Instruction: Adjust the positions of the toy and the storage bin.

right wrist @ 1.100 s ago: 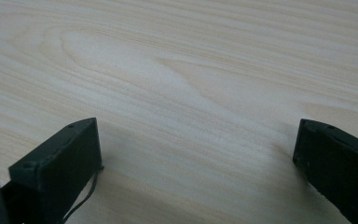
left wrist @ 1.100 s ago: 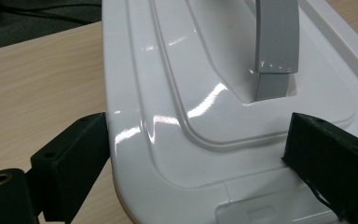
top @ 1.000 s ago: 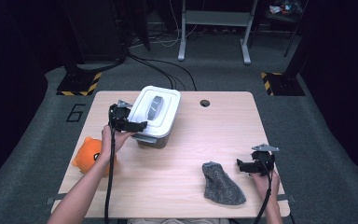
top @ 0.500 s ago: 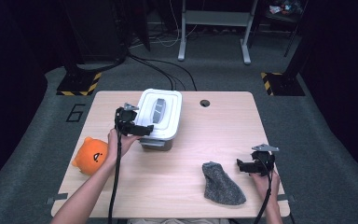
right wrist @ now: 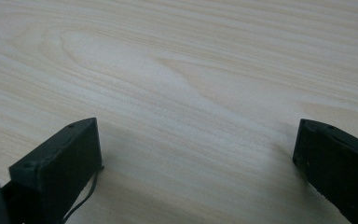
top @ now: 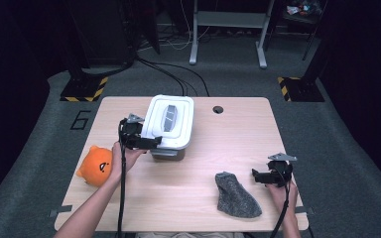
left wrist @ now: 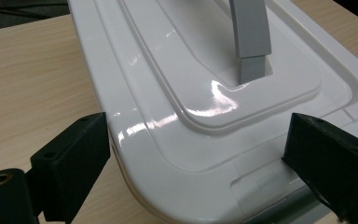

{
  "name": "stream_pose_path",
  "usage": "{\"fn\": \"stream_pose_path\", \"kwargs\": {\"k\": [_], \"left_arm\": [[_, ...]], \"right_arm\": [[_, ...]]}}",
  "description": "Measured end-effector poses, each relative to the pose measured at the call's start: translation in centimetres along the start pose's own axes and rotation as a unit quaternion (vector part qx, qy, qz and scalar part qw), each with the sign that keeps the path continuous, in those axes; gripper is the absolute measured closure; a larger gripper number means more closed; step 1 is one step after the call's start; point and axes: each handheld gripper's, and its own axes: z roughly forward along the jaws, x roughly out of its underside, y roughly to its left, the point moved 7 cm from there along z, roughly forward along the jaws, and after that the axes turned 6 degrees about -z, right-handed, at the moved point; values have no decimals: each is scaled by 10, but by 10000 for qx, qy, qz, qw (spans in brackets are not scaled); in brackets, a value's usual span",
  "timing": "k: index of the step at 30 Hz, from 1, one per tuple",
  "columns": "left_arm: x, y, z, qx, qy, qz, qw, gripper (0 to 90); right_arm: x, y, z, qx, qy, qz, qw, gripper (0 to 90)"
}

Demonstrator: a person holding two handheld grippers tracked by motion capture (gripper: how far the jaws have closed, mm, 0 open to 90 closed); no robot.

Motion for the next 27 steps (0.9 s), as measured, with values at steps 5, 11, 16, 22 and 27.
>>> {"fn": "stream_pose_path", "kwargs": {"k": [5, 11, 16, 22, 27], "left_arm": [[1, -3, 2, 14, -115, -113, 9999, 66], [1, -7, 4, 42, -142, -163, 9998, 64], [1, -17, 9, 99, -222, -314, 9992, 58], [-1, -26, 15, 134, -246, -324, 9991, 48], [-3, -32, 19, 143, -241, -250, 9993, 47]], "right_arm": [[0, 0, 0, 3, -3, 0, 10000, 1], [0, 0, 0, 2, 0, 2, 10000, 1], [0, 0, 0, 1, -7, -8, 10000, 1], [0, 0, 0, 1, -1, 6, 10000, 1], [0, 0, 0, 2, -1, 3, 10000, 1]]}}
